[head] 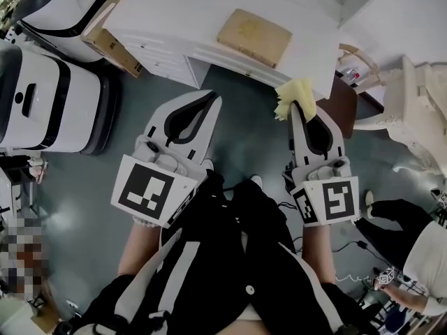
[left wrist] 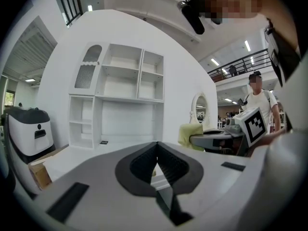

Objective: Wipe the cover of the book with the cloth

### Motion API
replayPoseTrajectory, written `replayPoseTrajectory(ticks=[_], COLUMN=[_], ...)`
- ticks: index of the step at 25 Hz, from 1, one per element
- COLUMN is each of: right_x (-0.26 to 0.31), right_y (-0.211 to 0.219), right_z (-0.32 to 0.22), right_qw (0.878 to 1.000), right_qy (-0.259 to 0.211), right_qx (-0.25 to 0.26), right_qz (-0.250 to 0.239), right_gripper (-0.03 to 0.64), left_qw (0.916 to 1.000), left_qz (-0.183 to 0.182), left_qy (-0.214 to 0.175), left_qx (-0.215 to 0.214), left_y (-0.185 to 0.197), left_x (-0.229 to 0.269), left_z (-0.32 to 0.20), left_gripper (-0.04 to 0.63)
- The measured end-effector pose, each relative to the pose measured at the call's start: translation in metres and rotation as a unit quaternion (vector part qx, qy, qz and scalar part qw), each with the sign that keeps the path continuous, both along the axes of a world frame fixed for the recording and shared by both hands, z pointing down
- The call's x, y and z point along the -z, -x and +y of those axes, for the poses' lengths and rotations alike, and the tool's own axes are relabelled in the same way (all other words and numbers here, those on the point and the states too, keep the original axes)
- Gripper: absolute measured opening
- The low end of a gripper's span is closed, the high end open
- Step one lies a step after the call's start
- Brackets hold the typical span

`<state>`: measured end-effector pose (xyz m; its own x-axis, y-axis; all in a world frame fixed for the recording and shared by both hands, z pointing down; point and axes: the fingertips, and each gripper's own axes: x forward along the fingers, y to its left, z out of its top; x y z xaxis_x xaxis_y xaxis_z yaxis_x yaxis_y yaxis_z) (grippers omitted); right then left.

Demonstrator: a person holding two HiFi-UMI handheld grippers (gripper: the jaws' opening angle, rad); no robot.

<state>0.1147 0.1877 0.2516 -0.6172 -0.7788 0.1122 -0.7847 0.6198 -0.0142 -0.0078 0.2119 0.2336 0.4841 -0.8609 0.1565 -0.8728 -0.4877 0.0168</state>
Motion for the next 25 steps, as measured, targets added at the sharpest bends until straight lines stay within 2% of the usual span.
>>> replayPoseTrajectory(ticks=[13, 20, 25], right_x=[0.003, -0.004, -0.010], right_y=[0.077, 0.080, 0.084], right_z=[0.007, 0.008, 0.000], right_qw=[0.998, 0.996, 0.996], right_qy=[-0.010, 0.004, 0.014], right_qx=[-0.060, -0.085, -0.082], right_qz=[0.007, 0.015, 0.024], right_gripper=[0.037, 0.035, 0.036], left_qw=[0.9984, 0.9977, 0.9972], left_qz=[0.012, 0.019, 0.030], left_qy=[-0.008, -0.001, 0.020], left_qx=[-0.055, -0.066, -0.066], left_y=[0.082, 0.096, 0.099], left_x=[0.000, -0.006, -0.012], left_z=[-0.007, -0.011, -0.013], left_gripper=[0.002, 0.002, 0.002])
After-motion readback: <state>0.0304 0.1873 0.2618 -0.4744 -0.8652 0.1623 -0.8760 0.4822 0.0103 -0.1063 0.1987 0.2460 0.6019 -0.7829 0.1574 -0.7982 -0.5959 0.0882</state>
